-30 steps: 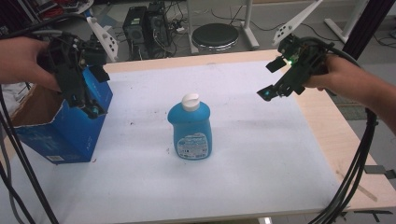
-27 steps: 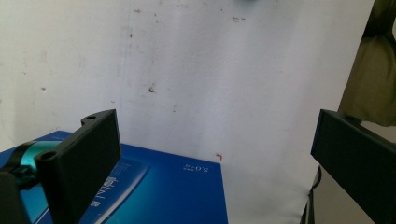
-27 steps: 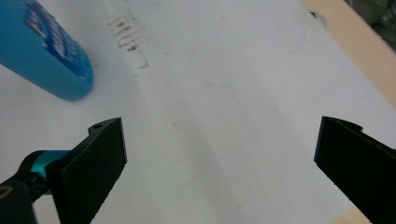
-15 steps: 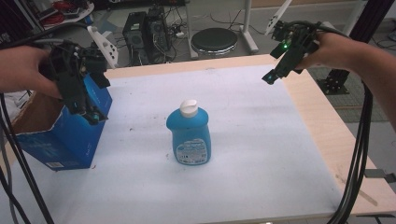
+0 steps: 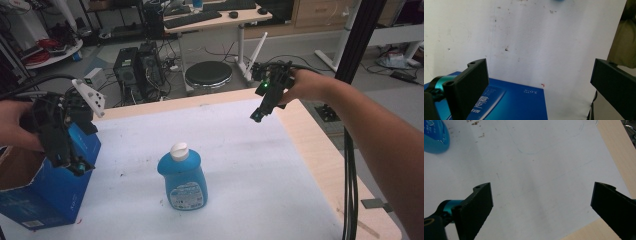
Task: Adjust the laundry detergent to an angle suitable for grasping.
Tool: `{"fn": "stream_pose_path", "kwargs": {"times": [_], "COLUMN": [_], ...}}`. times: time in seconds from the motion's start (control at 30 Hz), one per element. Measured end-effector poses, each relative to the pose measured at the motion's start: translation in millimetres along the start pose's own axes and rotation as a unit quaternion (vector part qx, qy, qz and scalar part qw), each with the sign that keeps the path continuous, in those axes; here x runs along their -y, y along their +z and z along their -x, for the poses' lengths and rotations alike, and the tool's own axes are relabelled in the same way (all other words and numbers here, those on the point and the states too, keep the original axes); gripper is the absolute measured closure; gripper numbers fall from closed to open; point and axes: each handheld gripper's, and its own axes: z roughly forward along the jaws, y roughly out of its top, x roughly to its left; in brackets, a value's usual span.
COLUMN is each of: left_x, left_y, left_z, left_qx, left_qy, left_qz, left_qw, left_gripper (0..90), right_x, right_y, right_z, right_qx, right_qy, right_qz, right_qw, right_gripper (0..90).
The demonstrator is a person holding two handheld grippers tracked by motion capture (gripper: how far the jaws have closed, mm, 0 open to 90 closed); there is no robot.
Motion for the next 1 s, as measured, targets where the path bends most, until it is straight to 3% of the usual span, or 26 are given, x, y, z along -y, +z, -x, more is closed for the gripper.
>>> {"fn": "stream_pose_path", "kwargs": {"times": [0.37, 1.0], "left_x": [1.9, 4.0], "left_y": [-0.9, -3.2], "left_z": [1.5, 3.4], "left_qx": [0.000, -0.003], "left_qy": [-0.003, -0.005], "left_qz": [-0.001, 0.002], "left_qw": [1.0000, 1.0000], "left_gripper": [1.7, 1.7], "right_x": [-5.9, -9.1], "right_y": [1.0, 0.8], "right_z": [-3.3, -7.1], "right_qx": [-0.003, -0.004], "right_qy": [-0.018, -0.023], "right_qz": [-0.010, -0.017], "right_qw": [0.9998, 0.9996], "right_gripper": [3.1, 3.2]}}
